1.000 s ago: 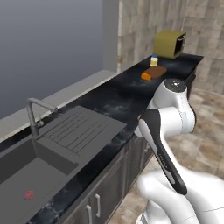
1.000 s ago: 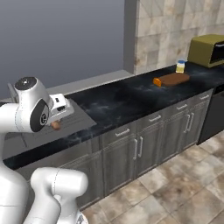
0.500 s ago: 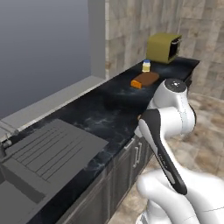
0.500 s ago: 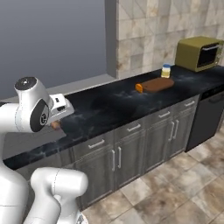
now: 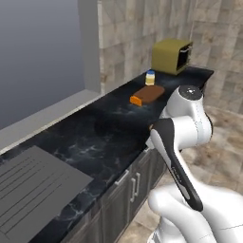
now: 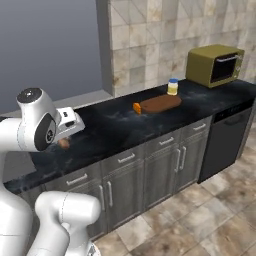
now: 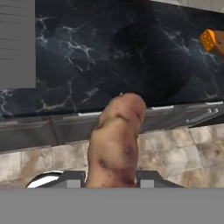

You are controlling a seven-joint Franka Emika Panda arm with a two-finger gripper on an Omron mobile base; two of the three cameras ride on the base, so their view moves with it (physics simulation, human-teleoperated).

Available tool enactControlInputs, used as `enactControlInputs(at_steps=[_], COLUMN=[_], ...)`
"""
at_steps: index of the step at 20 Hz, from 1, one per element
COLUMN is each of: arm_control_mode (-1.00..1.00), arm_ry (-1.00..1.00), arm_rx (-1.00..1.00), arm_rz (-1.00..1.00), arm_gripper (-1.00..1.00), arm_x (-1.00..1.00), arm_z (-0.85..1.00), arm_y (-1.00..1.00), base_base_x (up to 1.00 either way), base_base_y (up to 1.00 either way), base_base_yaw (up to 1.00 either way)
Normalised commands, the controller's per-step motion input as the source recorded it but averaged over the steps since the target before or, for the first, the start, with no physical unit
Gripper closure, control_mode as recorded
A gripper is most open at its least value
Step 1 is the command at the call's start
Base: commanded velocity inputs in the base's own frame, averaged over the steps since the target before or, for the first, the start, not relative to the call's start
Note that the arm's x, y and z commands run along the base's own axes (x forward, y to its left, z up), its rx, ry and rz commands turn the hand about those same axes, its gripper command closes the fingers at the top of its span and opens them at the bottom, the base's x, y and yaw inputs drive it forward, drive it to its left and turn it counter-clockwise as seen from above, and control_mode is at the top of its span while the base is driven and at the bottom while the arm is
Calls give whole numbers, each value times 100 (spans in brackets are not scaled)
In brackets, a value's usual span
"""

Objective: Retrieve the reheated potato from the microwave, then place the potato, cheese, and condiment on the cutting board.

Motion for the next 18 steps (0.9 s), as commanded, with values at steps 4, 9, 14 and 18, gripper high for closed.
enactControlInputs(at_steps=[4, 9, 14, 18], arm_control_mode=[100, 100, 100, 100], arm_ry=[0, 0, 0, 0], arm_rx=[0, 0, 0, 0], arm_rz=[0, 0, 0, 0], arm_gripper=[100, 100, 100, 100], arm_x=[0, 0, 0, 0], arm_z=[0, 0, 0, 0], arm_y=[0, 0, 0, 0], base_base_x=[54, 53, 52, 50], base_base_y=[-49, -49, -48, -47], base_base_yaw=[1, 2, 3, 5])
